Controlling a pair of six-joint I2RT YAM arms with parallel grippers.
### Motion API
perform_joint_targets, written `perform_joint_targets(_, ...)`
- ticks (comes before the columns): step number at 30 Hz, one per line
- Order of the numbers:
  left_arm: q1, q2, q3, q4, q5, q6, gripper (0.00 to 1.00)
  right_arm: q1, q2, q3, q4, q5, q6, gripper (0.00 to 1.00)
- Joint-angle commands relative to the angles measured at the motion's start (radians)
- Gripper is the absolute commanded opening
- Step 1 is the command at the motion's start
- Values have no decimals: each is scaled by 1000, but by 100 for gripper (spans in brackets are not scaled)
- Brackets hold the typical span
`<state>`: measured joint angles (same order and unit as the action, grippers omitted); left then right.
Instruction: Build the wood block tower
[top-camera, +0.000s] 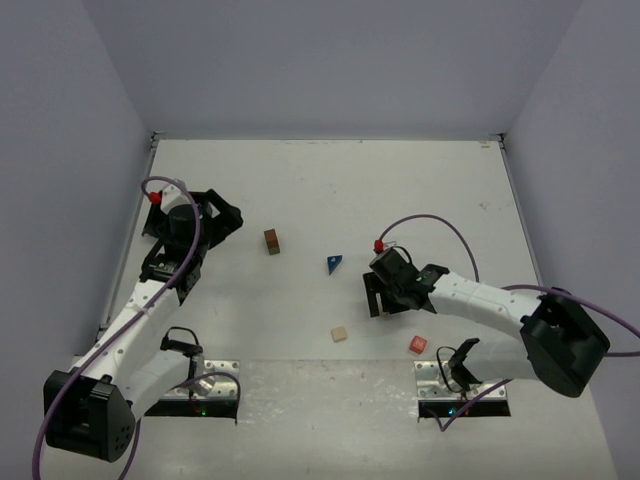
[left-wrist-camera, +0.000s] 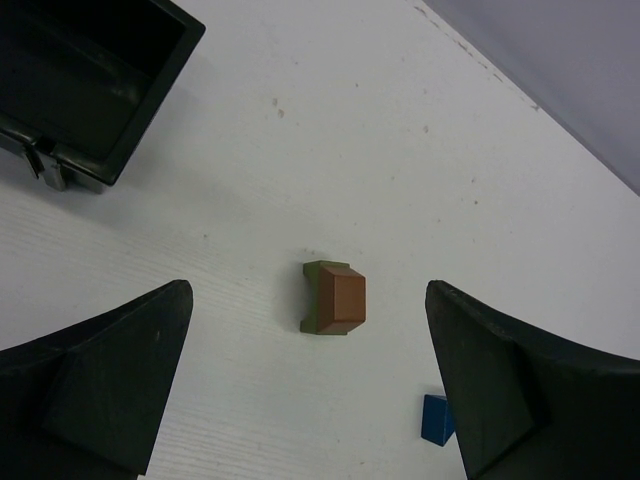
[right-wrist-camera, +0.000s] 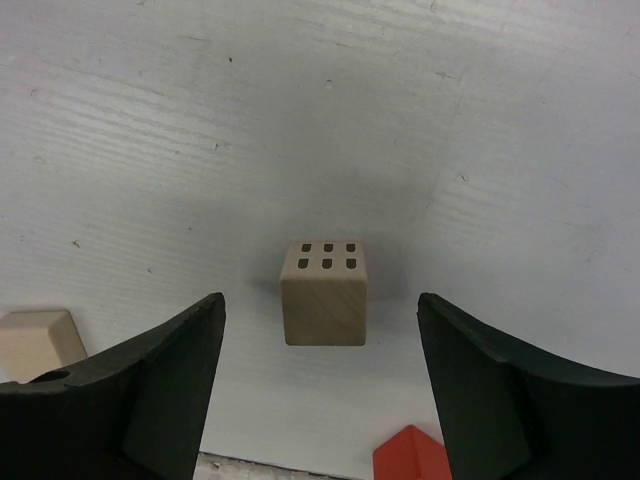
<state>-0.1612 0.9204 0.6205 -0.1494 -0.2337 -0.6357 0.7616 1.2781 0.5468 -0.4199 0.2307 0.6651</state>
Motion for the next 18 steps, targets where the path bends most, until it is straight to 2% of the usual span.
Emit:
perform_joint_targets(1,9,8,-1,56,22,13,100,-2,-7,37,-18,4,-2,66)
perform_joint_targets(13,9,0,-4,57,30,13,100,-3,-10,41,-12,-6,-1,31)
perform_joint_targets(15,9,-1,-3,57,30,14,100,-2,-6,51,13,-40,-44,23)
perform_joint_targets(18,9,-2,-4,59,40,15,100,4,0,90,61,-89,-148,16)
